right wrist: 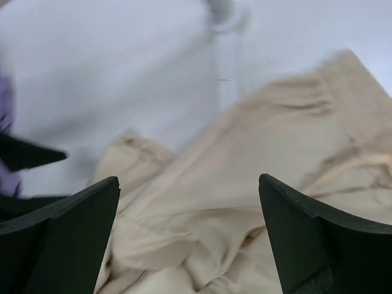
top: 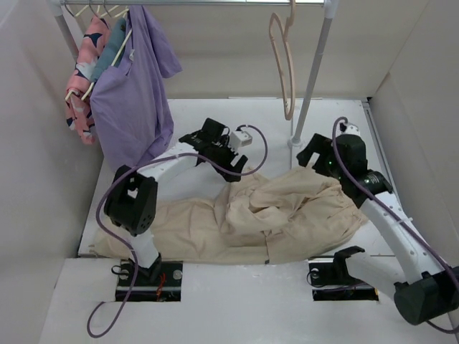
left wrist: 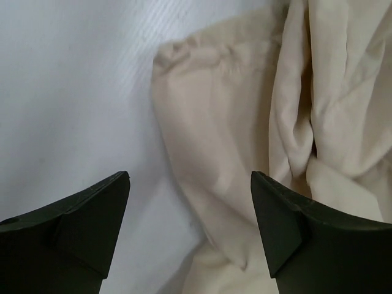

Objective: Place the trousers on the hanger
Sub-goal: Flatten out the trousers at the center of the board.

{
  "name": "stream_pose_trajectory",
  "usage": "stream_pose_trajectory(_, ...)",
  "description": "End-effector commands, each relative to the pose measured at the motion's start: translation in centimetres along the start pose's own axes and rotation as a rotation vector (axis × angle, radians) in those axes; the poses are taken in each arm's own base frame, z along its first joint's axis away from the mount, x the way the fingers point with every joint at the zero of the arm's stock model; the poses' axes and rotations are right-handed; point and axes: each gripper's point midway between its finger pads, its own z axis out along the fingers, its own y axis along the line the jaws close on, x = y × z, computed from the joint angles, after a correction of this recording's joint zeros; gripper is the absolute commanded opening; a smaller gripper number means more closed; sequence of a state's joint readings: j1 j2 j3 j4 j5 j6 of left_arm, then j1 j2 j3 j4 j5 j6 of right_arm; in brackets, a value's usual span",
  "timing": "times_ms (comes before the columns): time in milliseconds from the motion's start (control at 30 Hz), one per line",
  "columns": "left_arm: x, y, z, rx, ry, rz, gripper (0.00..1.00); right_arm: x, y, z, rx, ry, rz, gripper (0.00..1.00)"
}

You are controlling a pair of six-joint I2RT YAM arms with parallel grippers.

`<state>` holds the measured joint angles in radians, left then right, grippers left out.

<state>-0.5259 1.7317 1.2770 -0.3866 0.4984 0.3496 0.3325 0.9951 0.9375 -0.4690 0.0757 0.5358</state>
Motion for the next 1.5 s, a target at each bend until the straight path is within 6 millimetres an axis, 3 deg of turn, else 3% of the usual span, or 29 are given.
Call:
stream_pose_trajectory(0,-5.2,0.4,1.3,-0.038,-0.12,0.03,0.77,2.9,-6.8,1.5,0.276,0.093,0.203,1.0)
stream_pose_trajectory(67,-5.9,0.6,2.9,-0.041,-0.126,0.038,0.77,3.5,-10.6,2.7,0.385,0.13,0.254,1.0)
stream_pose_trajectory(167,-6.4,1.0,5.4,-0.089,-0.127,0.043,0.81,2.2,-13.4,5.0,0.439,0.119,0.276,0.99)
stream_pose_trajectory(233,-6.7,1.8,6.5,-0.135,-0.129,0.042,0.82,0.9,-14.1,6.5,0.464,0.1,0.253,0.99)
stream_pose_trajectory(267,-6.7,1.7,7.1,-0.141,-0.121,0.047,0.82,-1.0,-13.8,7.3,0.464,0.074,0.241,0.99)
stream_pose_trajectory(300,-6.9,2.0,8.2,-0.152,-0.111,0.051,0.82,-0.1,-14.8,9.0,0.503,0.13,0.23,0.99)
stream_pose_trajectory(433,-5.3,4.9,9.6,-0.273,-0.024,0.024,0.8,0.0,-17.6,12.6,0.635,0.223,0.194,0.99)
stream_pose_trajectory(500,-5.1,6.0,9.2,-0.317,-0.018,0.015,0.76,-0.6,-18.7,13.6,0.685,0.231,0.189,0.99)
stream_pose_trajectory(567,-5.2,6.4,8.5,-0.334,-0.026,-0.003,0.71,0.7,-19.7,14.9,0.717,0.283,0.174,0.99)
stream_pose_trajectory(667,-6.5,6.2,6.8,-0.324,-0.071,-0.01,0.71,1.8,-20.2,15.7,0.713,0.334,0.19,0.99)
stream_pose_trajectory(767,-7.0,6.2,5.2,-0.333,-0.084,-0.015,0.77,2.8,-20.3,16.1,0.701,0.362,0.187,0.99)
stream_pose_trajectory(900,-6.0,6.4,5.0,-0.332,-0.042,-0.033,0.79,4.1,-20.5,16.3,0.704,0.4,0.16,0.89)
stream_pose_trajectory(1000,-3.9,6.0,6.5,-0.276,0.059,-0.04,0.81,3.8,-20.9,16.4,0.704,0.392,0.159,0.62)
stream_pose_trajectory(1033,-3.5,5.3,7.1,-0.221,0.077,-0.036,0.81,3.4,-20.7,16.2,0.7,0.382,0.159,0.45)
stream_pose_trajectory(1167,-1.5,4.8,8.7,-0.155,0.148,-0.035,0.71,2.9,-22.1,15.2,0.709,0.375,0.196,0.1)
stream_pose_trajectory(1233,-0.6,4.8,9.1,-0.15,0.169,-0.031,0.65,1.5,-23.0,14.3,0.698,0.343,0.219,0.03)
stream_pose_trajectory(1267,-0.2,4.6,9.1,-0.121,0.169,-0.045,0.57,1.3,-23.4,13.7,0.705,0.336,0.229,0.0)
stream_pose_trajectory(1367,0.5,4.6,8.8,-0.092,0.192,-0.024,0.33,-1.6,-24.1,12.0,0.703,0.246,0.251,0.0)
stream_pose_trajectory(1400,-0.3,4.6,8.3,-0.095,0.179,-0.008,0.05,-1.8,-24.3,11.5,0.705,0.24,0.247,0.0)
stream_pose_trajectory(1467,-1.4,6.3,6.3,-0.15,0.163,-0.011,0.0,-3.2,-25.2,10.2,0.718,0.196,0.272,0.0)
